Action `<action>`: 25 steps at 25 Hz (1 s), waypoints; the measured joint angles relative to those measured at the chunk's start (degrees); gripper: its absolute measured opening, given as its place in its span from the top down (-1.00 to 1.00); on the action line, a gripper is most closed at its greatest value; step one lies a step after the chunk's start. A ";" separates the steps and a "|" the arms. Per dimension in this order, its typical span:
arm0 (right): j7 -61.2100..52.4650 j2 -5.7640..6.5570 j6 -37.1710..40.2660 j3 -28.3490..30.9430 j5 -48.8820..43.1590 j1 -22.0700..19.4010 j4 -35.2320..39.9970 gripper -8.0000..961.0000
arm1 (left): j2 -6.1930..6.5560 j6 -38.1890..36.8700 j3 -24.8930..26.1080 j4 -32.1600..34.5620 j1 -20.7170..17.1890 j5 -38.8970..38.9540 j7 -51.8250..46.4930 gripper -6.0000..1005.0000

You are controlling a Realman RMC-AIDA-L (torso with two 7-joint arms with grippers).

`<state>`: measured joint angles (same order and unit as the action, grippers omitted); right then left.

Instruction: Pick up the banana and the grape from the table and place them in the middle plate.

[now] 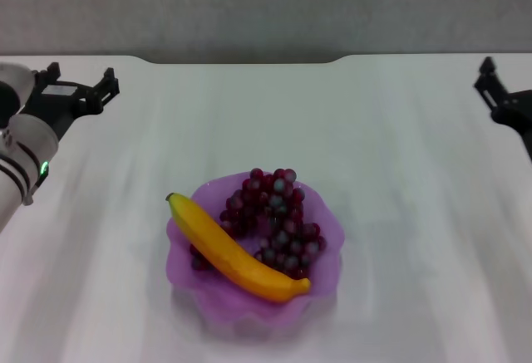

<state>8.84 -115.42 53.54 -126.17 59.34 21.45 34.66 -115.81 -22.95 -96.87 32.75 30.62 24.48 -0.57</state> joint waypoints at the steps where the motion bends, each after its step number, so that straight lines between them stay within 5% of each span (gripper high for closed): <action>1: -0.41 -0.04 1.30 -0.09 0.00 0.05 -0.94 -0.86 | -0.18 -1.56 -0.04 -0.53 -0.08 -0.04 -0.02 -0.78; 14: -0.87 -0.14 3.42 1.39 0.28 3.77 -9.54 -0.86 | -0.47 -8.54 -0.18 -4.09 -0.57 0.31 -1.73 -0.78; 20: -0.89 -0.01 3.46 1.68 0.77 4.39 -10.29 -0.86 | -0.55 -21.19 -0.95 -10.91 -0.27 -0.08 -4.25 -0.78; 25: -1.23 -0.04 3.49 1.98 1.99 4.58 -10.61 -0.86 | -0.61 -24.60 -1.81 -12.68 -0.16 -0.07 -4.48 -0.78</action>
<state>7.61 -115.46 57.03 -124.19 61.33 26.02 24.05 -116.42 -47.55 -98.68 20.06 30.47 24.41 -5.05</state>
